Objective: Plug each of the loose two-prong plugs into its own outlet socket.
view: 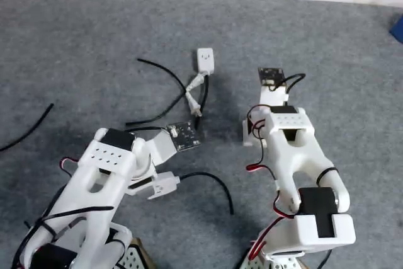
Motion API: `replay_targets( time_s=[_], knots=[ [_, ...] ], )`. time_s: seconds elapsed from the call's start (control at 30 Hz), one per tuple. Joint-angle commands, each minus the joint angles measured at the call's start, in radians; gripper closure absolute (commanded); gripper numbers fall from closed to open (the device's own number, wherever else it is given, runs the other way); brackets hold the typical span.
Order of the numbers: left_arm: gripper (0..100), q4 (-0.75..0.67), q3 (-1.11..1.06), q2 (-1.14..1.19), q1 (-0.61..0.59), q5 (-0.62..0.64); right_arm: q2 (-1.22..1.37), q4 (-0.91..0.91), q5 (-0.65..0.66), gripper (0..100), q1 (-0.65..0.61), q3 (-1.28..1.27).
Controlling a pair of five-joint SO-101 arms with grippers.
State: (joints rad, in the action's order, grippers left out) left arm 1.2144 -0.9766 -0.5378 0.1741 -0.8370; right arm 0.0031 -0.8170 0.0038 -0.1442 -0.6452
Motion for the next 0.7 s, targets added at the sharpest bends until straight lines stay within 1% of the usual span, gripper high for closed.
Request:
replay_targets(
  time_s=[0.0,0.1,0.23,0.3,0.43,0.6,0.67],
  knots=[
    [79,-0.011,0.002,0.001,0.053,-0.006,-0.002,0.008,0.009,84.7,0.005,0.031],
    [78,-0.017,0.002,0.001,0.065,-0.005,-0.002,0.008,0.009,84.7,0.005,0.031],
    [71,-0.02,0.007,0.001,0.062,-0.005,-0.002,0.008,0.009,84.7,0.005,0.03],
    [69,-0.04,0.002,0.001,0.061,-0.005,-0.002,0.008,0.009,84.7,0.005,0.03],
    [69,-0.095,-0.008,0.001,0.061,-0.005,-0.002,0.008,0.009,84.7,0.005,0.03],
    [70,-0.198,-0.108,0.001,0.087,-0.012,-0.002,0.008,0.009,84.7,0.005,0.03],
    [76,-0.212,-0.15,-0.001,0.119,-0.015,-0.002,0.008,0.009,84.7,0.005,0.03]
  ],
)
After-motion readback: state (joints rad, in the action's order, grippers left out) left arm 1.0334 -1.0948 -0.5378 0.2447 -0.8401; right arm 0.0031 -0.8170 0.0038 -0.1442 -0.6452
